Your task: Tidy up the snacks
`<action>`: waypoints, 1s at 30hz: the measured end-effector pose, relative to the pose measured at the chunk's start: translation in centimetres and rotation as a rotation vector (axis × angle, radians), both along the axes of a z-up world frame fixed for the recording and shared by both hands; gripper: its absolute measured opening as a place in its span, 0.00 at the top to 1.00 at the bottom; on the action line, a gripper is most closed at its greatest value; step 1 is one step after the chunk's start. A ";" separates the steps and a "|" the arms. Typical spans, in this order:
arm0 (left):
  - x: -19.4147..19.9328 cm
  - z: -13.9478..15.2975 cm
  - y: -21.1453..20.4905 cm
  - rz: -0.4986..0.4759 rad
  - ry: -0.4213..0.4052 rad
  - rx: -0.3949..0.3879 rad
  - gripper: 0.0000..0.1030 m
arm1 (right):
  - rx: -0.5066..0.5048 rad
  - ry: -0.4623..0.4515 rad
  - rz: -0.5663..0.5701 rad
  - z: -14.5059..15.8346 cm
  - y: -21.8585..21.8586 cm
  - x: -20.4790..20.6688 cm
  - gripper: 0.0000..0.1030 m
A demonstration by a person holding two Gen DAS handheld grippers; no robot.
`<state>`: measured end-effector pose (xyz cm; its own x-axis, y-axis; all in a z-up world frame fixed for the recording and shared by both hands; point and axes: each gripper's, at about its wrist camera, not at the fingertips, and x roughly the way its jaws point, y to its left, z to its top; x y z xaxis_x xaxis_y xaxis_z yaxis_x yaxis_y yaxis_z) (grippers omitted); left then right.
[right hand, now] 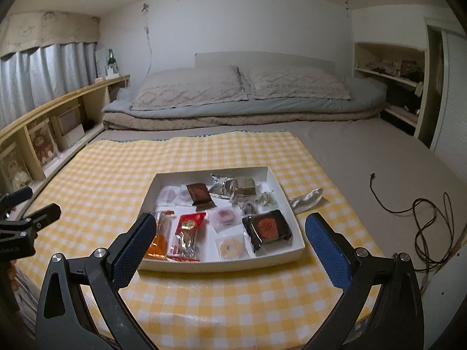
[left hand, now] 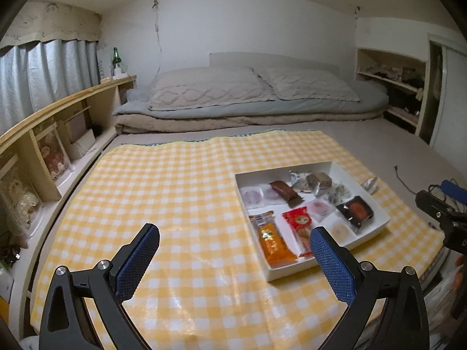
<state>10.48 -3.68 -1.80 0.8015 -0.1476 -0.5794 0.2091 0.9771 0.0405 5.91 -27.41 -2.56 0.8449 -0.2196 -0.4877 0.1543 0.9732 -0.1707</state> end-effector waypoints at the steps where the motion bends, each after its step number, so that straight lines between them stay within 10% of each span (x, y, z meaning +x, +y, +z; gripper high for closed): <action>1: -0.3 -0.2 0.0 0.002 -0.003 0.004 0.00 | -0.005 -0.001 -0.001 -0.2 0.0 -0.1 0.00; 30: -0.9 -1.3 1.2 0.004 -0.005 -0.013 0.00 | -0.045 -0.019 0.021 -1.1 1.1 -1.1 0.00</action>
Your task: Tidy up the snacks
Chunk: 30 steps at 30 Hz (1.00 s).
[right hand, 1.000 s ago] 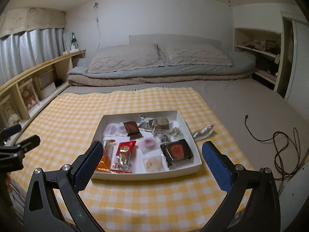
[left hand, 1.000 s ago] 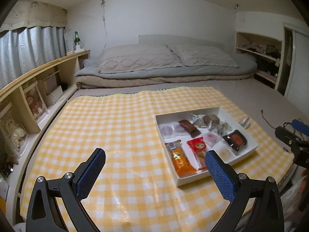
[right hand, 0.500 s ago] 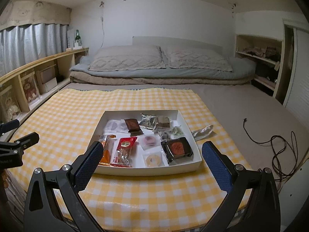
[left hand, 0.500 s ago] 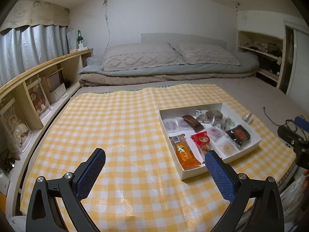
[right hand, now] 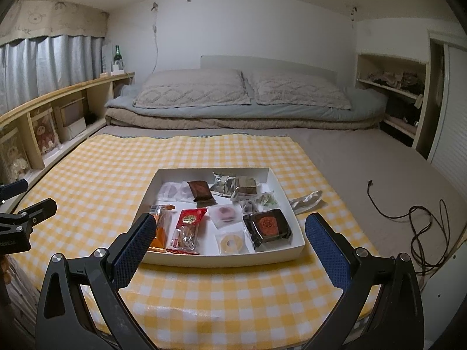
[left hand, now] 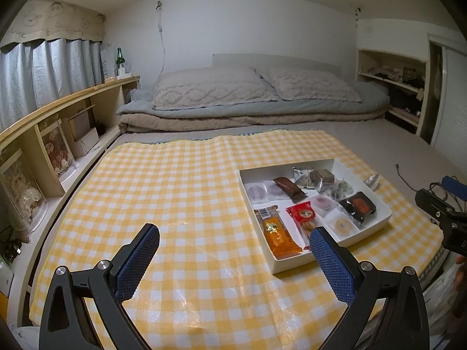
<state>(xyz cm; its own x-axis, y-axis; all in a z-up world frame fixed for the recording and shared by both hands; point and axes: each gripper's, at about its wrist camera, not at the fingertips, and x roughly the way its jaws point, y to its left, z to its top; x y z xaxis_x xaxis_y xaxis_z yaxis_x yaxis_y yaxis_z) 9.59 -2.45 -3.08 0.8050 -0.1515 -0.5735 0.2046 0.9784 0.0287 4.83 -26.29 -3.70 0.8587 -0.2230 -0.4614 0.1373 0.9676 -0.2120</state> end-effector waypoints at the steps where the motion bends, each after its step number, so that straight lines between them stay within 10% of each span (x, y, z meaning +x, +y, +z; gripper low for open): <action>1: -0.1 0.0 -0.1 0.000 -0.001 0.000 0.00 | 0.001 0.001 0.001 0.0 0.0 0.0 0.00; 30: -0.4 -0.3 -1.0 -0.001 -0.008 0.009 0.00 | -0.004 0.005 0.011 0.0 0.4 0.2 0.00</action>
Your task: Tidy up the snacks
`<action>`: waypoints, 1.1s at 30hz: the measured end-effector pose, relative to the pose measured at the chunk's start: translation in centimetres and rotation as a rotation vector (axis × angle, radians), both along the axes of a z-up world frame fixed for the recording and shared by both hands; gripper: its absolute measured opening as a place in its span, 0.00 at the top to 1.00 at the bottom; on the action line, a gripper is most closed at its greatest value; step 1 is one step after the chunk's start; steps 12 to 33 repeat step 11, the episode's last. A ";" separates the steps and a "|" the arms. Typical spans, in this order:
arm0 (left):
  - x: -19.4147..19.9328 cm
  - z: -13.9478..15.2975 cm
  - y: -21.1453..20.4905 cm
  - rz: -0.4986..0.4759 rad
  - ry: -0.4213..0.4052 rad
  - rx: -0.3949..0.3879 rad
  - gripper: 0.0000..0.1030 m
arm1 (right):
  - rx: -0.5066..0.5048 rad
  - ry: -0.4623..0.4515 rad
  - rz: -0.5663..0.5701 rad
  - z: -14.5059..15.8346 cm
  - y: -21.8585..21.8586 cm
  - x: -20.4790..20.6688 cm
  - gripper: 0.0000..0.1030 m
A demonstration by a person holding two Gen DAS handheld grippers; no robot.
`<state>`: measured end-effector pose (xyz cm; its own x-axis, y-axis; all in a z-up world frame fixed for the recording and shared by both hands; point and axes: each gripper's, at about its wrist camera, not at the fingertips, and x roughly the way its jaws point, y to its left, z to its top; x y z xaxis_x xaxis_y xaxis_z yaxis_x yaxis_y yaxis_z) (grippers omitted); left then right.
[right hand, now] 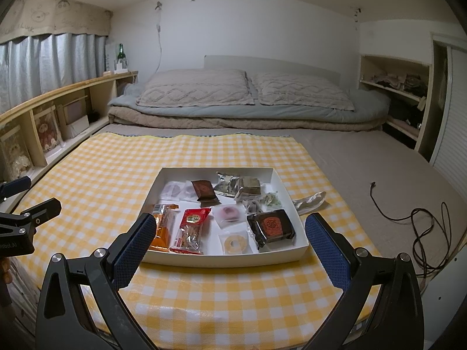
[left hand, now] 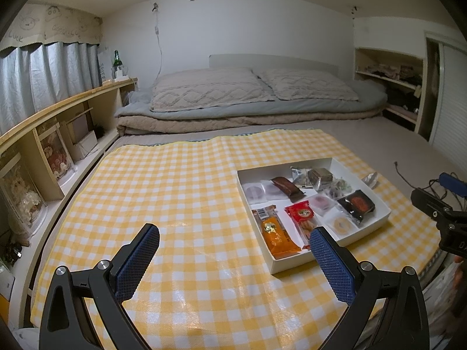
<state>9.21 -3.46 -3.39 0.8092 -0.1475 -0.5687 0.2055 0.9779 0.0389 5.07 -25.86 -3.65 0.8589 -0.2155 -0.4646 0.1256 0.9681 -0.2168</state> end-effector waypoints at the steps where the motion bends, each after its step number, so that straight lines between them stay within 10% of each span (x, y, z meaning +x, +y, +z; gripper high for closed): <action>1: 0.0 0.0 0.0 0.000 -0.001 0.000 0.00 | 0.000 0.000 0.000 0.0 0.0 0.0 0.00; 33: -0.1 -0.1 0.1 0.001 -0.004 0.000 0.00 | 0.000 -0.001 0.005 0.0 0.1 0.1 0.00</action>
